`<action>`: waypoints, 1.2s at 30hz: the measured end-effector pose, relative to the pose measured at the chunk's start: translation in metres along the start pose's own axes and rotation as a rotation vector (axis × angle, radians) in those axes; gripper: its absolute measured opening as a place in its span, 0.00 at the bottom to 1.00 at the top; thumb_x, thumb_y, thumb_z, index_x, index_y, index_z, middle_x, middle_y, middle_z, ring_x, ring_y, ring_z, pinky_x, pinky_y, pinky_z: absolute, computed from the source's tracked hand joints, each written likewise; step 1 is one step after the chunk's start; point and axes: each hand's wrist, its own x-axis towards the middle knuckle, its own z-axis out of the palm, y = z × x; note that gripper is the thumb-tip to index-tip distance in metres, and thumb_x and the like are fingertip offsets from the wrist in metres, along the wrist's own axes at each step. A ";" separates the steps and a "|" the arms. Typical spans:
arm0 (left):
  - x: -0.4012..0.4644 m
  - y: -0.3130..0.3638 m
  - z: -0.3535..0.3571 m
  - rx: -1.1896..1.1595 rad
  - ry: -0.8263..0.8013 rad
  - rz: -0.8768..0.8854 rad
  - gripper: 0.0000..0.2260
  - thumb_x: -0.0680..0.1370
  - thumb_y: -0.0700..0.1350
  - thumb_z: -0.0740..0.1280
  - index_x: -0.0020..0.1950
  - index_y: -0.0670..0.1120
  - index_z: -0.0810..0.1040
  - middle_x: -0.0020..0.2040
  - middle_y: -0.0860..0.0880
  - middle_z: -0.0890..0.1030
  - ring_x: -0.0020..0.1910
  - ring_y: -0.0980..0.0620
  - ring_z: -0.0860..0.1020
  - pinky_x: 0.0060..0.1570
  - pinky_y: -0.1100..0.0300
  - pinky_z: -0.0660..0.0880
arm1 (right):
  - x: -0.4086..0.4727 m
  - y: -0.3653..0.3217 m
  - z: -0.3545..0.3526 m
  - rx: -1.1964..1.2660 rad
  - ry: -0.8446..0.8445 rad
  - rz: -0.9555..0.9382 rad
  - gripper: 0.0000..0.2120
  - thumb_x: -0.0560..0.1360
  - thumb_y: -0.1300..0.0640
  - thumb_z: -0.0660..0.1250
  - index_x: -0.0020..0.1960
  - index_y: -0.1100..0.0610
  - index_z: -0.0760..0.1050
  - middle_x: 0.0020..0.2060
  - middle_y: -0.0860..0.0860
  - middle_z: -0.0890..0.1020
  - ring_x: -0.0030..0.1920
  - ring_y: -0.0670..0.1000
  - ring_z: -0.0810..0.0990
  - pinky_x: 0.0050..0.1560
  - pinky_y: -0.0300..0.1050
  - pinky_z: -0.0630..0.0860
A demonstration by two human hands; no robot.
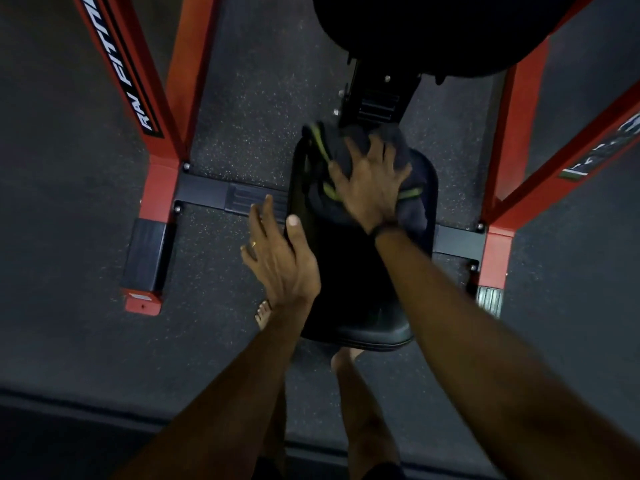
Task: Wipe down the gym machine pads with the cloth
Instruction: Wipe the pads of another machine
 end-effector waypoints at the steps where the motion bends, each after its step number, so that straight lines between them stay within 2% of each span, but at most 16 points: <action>1: 0.002 0.000 0.001 0.017 0.000 -0.014 0.30 0.82 0.62 0.44 0.79 0.49 0.64 0.79 0.46 0.63 0.76 0.47 0.64 0.74 0.36 0.54 | -0.039 0.002 -0.006 0.033 0.039 -0.014 0.27 0.77 0.38 0.58 0.73 0.47 0.69 0.71 0.58 0.68 0.71 0.61 0.65 0.64 0.72 0.62; 4: 0.002 0.001 0.002 0.061 -0.034 -0.014 0.31 0.81 0.62 0.44 0.79 0.48 0.64 0.79 0.45 0.63 0.76 0.45 0.64 0.75 0.36 0.53 | -0.173 0.013 -0.027 0.122 0.002 0.024 0.27 0.76 0.39 0.58 0.72 0.45 0.68 0.72 0.56 0.67 0.73 0.61 0.63 0.66 0.72 0.62; 6: 0.003 0.000 0.002 0.081 -0.070 -0.027 0.31 0.81 0.62 0.44 0.79 0.49 0.64 0.79 0.44 0.63 0.76 0.43 0.65 0.74 0.35 0.52 | -0.207 0.021 -0.032 0.142 -0.048 0.060 0.25 0.76 0.37 0.57 0.71 0.44 0.68 0.71 0.55 0.66 0.73 0.61 0.62 0.65 0.74 0.63; 8: 0.004 -0.002 0.003 0.133 -0.104 -0.017 0.30 0.81 0.62 0.45 0.79 0.49 0.64 0.79 0.43 0.62 0.75 0.42 0.66 0.74 0.33 0.52 | -0.175 0.029 -0.023 0.132 -0.032 0.105 0.26 0.76 0.37 0.56 0.71 0.45 0.70 0.70 0.56 0.67 0.72 0.62 0.62 0.62 0.75 0.64; 11: 0.005 -0.006 0.005 0.231 -0.141 -0.008 0.30 0.80 0.61 0.51 0.79 0.49 0.62 0.80 0.43 0.60 0.74 0.40 0.67 0.74 0.32 0.52 | -0.071 0.039 -0.008 0.046 0.016 0.203 0.28 0.77 0.37 0.56 0.73 0.48 0.70 0.71 0.60 0.67 0.72 0.65 0.62 0.61 0.75 0.64; 14: 0.004 -0.007 0.005 0.290 -0.184 0.023 0.32 0.78 0.63 0.54 0.80 0.50 0.60 0.81 0.43 0.57 0.75 0.39 0.66 0.74 0.33 0.50 | 0.032 0.055 -0.004 0.059 0.004 0.325 0.27 0.79 0.37 0.58 0.73 0.50 0.70 0.69 0.60 0.68 0.71 0.64 0.63 0.62 0.70 0.64; 16: 0.007 -0.007 0.004 0.316 -0.195 0.019 0.33 0.77 0.64 0.54 0.80 0.51 0.60 0.81 0.43 0.56 0.75 0.39 0.64 0.74 0.32 0.49 | 0.052 0.055 -0.002 0.067 -0.014 0.330 0.28 0.79 0.37 0.58 0.72 0.52 0.71 0.69 0.60 0.69 0.70 0.63 0.64 0.62 0.68 0.64; 18: 0.006 -0.006 0.004 0.335 -0.209 0.008 0.33 0.77 0.64 0.55 0.80 0.51 0.60 0.81 0.43 0.55 0.76 0.39 0.64 0.74 0.32 0.49 | 0.013 0.057 -0.009 0.071 0.026 0.244 0.27 0.79 0.38 0.57 0.73 0.51 0.70 0.71 0.60 0.68 0.71 0.63 0.64 0.62 0.68 0.66; 20: 0.005 -0.004 0.003 0.354 -0.222 0.018 0.32 0.78 0.64 0.55 0.80 0.52 0.61 0.81 0.43 0.55 0.75 0.38 0.64 0.74 0.31 0.49 | -0.072 0.058 -0.016 0.169 0.063 0.166 0.27 0.79 0.39 0.57 0.74 0.48 0.67 0.74 0.59 0.65 0.72 0.63 0.62 0.63 0.68 0.66; 23: 0.006 -0.005 0.003 0.359 -0.234 0.014 0.31 0.79 0.64 0.56 0.79 0.52 0.63 0.81 0.42 0.55 0.75 0.38 0.65 0.73 0.31 0.48 | -0.202 0.049 -0.025 0.432 0.014 0.259 0.30 0.77 0.35 0.57 0.76 0.43 0.61 0.77 0.55 0.58 0.77 0.61 0.56 0.69 0.66 0.63; 25: 0.007 -0.005 0.004 0.388 -0.240 0.029 0.31 0.79 0.65 0.55 0.78 0.53 0.65 0.81 0.42 0.55 0.75 0.38 0.66 0.73 0.31 0.48 | -0.234 0.044 -0.025 0.549 0.011 0.361 0.33 0.75 0.32 0.57 0.77 0.41 0.61 0.78 0.52 0.56 0.77 0.57 0.54 0.69 0.64 0.64; 27: 0.007 -0.005 0.004 0.391 -0.242 0.038 0.31 0.78 0.66 0.55 0.78 0.53 0.66 0.81 0.42 0.55 0.74 0.38 0.66 0.73 0.31 0.48 | -0.203 0.047 -0.026 0.550 0.046 0.430 0.34 0.75 0.31 0.58 0.78 0.43 0.62 0.78 0.54 0.57 0.77 0.58 0.57 0.70 0.63 0.63; 30: 0.006 -0.007 0.006 0.405 -0.237 0.045 0.32 0.78 0.67 0.56 0.78 0.52 0.66 0.81 0.42 0.55 0.74 0.37 0.67 0.73 0.31 0.47 | -0.108 0.080 -0.007 0.566 0.062 0.448 0.35 0.77 0.33 0.60 0.79 0.47 0.61 0.77 0.60 0.63 0.74 0.62 0.65 0.71 0.60 0.66; 33: 0.006 -0.006 0.006 0.420 -0.226 0.058 0.33 0.77 0.68 0.57 0.77 0.52 0.67 0.81 0.42 0.56 0.74 0.37 0.67 0.73 0.30 0.49 | -0.007 0.115 0.002 0.707 0.063 0.515 0.36 0.75 0.34 0.63 0.77 0.53 0.67 0.68 0.58 0.77 0.66 0.59 0.76 0.65 0.53 0.74; 36: 0.008 -0.005 0.006 0.441 -0.211 0.066 0.33 0.77 0.68 0.58 0.77 0.51 0.67 0.81 0.41 0.57 0.73 0.37 0.68 0.72 0.30 0.50 | 0.023 0.116 -0.003 0.769 0.035 0.577 0.33 0.75 0.38 0.67 0.73 0.56 0.72 0.62 0.57 0.81 0.63 0.58 0.78 0.60 0.48 0.75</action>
